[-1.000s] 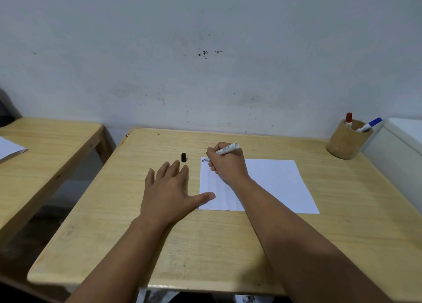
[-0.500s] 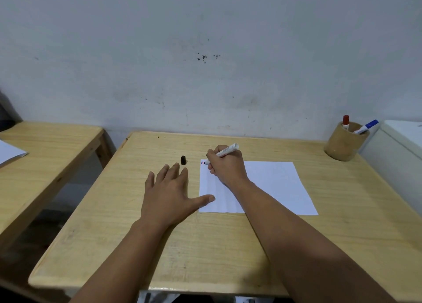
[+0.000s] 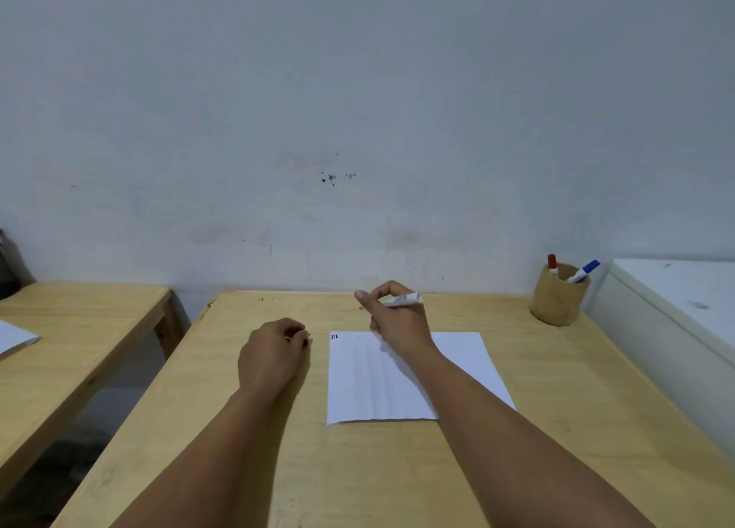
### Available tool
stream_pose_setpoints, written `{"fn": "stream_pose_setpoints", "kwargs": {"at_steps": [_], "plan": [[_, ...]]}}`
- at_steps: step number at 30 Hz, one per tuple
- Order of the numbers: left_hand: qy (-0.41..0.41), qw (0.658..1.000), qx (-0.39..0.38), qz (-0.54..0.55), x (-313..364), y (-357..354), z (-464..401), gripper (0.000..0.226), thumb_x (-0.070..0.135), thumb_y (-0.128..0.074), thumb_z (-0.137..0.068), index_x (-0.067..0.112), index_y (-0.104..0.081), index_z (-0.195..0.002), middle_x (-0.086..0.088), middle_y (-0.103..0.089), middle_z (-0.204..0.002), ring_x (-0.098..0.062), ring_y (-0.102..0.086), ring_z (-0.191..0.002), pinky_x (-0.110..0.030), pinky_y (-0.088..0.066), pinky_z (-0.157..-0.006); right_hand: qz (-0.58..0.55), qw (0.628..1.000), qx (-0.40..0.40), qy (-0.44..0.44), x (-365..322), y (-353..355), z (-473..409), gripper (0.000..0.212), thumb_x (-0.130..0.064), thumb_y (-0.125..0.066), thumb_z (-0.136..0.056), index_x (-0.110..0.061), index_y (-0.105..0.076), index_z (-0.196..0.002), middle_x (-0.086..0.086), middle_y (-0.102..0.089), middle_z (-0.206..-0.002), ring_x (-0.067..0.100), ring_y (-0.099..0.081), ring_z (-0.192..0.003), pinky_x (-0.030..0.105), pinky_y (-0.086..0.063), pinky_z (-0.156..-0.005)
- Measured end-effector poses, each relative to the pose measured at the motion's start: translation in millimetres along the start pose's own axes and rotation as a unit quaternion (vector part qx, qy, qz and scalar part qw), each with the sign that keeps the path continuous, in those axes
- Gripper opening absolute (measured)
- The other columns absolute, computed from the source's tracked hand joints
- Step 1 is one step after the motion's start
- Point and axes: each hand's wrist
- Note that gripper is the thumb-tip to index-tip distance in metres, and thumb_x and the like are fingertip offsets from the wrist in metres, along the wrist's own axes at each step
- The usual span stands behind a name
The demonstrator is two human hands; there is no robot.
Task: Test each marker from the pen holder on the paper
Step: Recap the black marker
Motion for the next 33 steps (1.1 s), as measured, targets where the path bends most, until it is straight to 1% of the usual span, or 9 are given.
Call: {"fn": "stream_pose_setpoints", "kwargs": {"at_steps": [2,5,8,10,13,17,22,29,33], "plan": [[0.019,0.998,-0.01,0.059,7,5,-1,0.013,0.023,-0.066,-0.095,0.028,-0.075,-0.086,0.01,-0.077,-0.091,-0.016,-0.069,-0.092,-0.03,-0.051,-0.075,-0.023,0.999,-0.048,-0.007,-12,17,8,0.008,-0.015,-0.081,-0.097,-0.021,-0.075,-0.099,0.002,-0.08,-0.078,0.014,-0.072,-0.063,0.024,-0.054,-0.051],[0.025,0.987,-0.026,0.156,26,19,3,0.021,0.014,-0.065,-0.094,0.02,-0.077,-0.078,0.008,-0.078,-0.086,-0.018,-0.072,-0.088,-0.029,-0.049,-0.07,-0.098,0.991,-0.088,-0.039,-31,40,20,0.028,0.001,-0.056,-0.109,-0.015,-0.077,-0.12,0.009,-0.083,-0.098,0.025,-0.08,-0.075,0.033,-0.065,-0.061],[0.031,0.968,-0.038,0.248,55,35,14,0.018,0.014,-0.064,-0.097,0.016,-0.079,-0.087,0.004,-0.079,-0.086,-0.018,-0.071,-0.084,-0.028,-0.047,-0.065,-0.175,0.976,-0.099,-0.085,-46,56,33,0.043,0.004,-0.043,-0.107,-0.011,-0.083,-0.114,0.013,-0.083,-0.099,0.033,-0.081,-0.077,0.036,-0.065,-0.061],[0.037,0.955,-0.043,0.292,74,45,22,0.014,0.015,-0.066,-0.097,0.016,-0.079,-0.093,0.004,-0.078,-0.084,-0.015,-0.07,-0.08,-0.027,-0.047,-0.066,-0.171,0.976,-0.109,-0.073,-55,63,42,0.038,0.0,-0.047,-0.106,-0.011,-0.084,-0.105,0.013,-0.08,-0.1,0.028,-0.078,-0.071,0.035,-0.064,-0.06],[0.049,0.939,-0.052,0.336,99,57,34,0.013,0.017,-0.066,-0.098,0.016,-0.079,-0.098,0.002,-0.078,-0.089,-0.013,-0.072,-0.083,-0.028,-0.05,-0.071,-0.035,0.991,-0.127,-0.001,-64,66,57,0.014,-0.007,-0.065,-0.106,-0.019,-0.072,-0.103,0.016,-0.078,-0.104,0.014,-0.07,-0.059,0.024,-0.054,-0.051],[0.051,0.915,-0.067,0.395,125,68,52,0.014,0.012,-0.065,-0.099,0.009,-0.078,-0.1,-0.007,-0.079,-0.096,-0.018,-0.074,-0.087,-0.031,-0.059,-0.074,0.076,0.987,-0.12,0.069,-72,68,74,0.02,-0.012,-0.076,-0.1,-0.03,-0.071,-0.104,0.013,-0.08,-0.105,0.007,-0.07,-0.057,0.018,-0.048,-0.05],[0.031,0.906,-0.078,0.414,150,73,68,0.016,0.005,-0.065,-0.098,-0.001,-0.076,-0.107,-0.016,-0.077,-0.101,-0.021,-0.073,-0.085,-0.026,-0.062,-0.066,0.084,0.987,-0.1,0.091,-85,80,87,0.013,-0.014,-0.079,-0.099,-0.024,-0.078,-0.105,-0.005,-0.075,-0.093,0.005,-0.071,-0.057,0.016,-0.047,-0.05],[-0.002,0.922,-0.098,0.375,173,66,81,0.016,0.008,-0.065,-0.098,0.004,-0.077,-0.108,-0.011,-0.079,-0.101,-0.017,-0.075,-0.088,-0.037,-0.057,-0.092,0.089,0.989,-0.075,0.095,-98,98,94,0.013,-0.012,-0.078,-0.099,-0.015,-0.08,-0.112,-0.003,-0.074,-0.094,0.009,-0.07,-0.058,0.016,-0.046,-0.05],[-0.024,0.933,-0.102,0.344,185,56,89,0.013,0.009,-0.066,-0.097,0.011,-0.079,-0.096,-0.006,-0.08,-0.09,-0.015,-0.076,-0.085,-0.037,-0.057,-0.089,0.09,0.99,-0.065,0.092,-97,106,93,0.01,-0.015,-0.079,-0.098,-0.02,-0.08,-0.107,-0.002,-0.075,-0.098,0.006,-0.07,-0.056,0.017,-0.046,-0.05]]}}
Point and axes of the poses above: each hand's wrist, its own z-axis away from the middle knuckle, its own y-axis out of the back of the hand, x = y × z
